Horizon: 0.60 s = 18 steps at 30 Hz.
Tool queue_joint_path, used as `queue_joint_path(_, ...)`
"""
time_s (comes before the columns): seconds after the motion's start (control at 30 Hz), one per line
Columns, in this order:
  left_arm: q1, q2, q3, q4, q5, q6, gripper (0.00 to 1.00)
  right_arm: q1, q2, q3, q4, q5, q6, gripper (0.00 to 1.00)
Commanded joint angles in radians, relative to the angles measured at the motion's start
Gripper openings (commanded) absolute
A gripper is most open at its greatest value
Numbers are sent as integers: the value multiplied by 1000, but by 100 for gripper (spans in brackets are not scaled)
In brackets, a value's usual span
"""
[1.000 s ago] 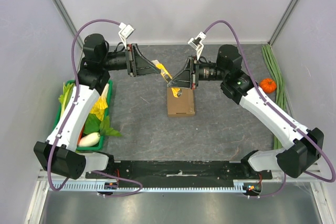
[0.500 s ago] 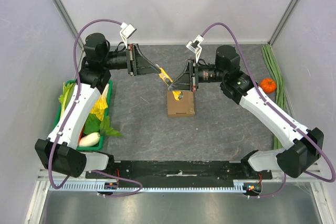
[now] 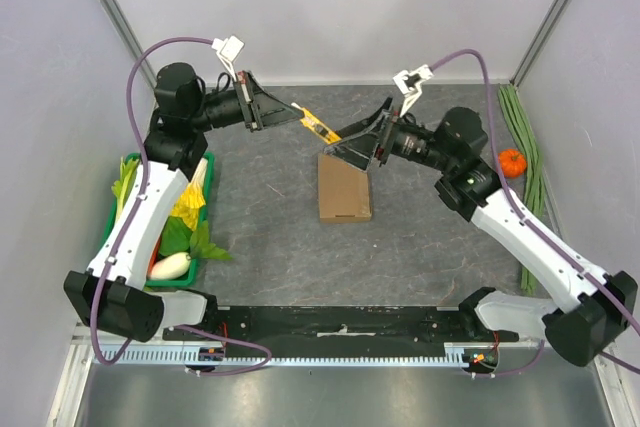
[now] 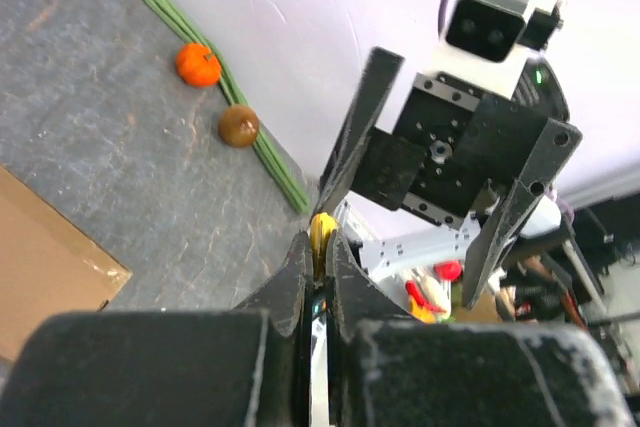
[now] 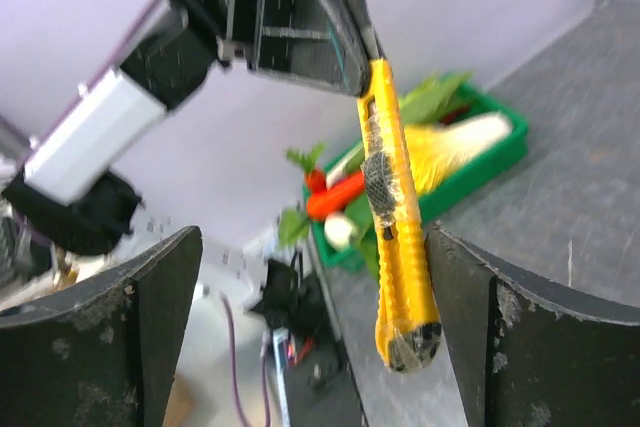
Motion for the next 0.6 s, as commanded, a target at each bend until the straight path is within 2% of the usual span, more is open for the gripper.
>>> queue_joint_path(0.0,7,-79,0,187,-213,-192,2,1,-78,-103,357,262,134,98)
queue_joint_path(0.13,6,-99,-46,292,-354,-265,2,4,-59,-142,521,342,218,98)
queue_joint_path(0.3,-2,-152,-186,607,-451,-403,2,13,-17,-148,625,394,310,98)
queue_joint_path(0.47,-31,-191,-272,681,-534,-417,2,32,55,-113,726,394,358,98)
queue_joint_path(0.57,-43,-203,-298,692,-558,-416,2,47,90,-75,723,384,364,97)
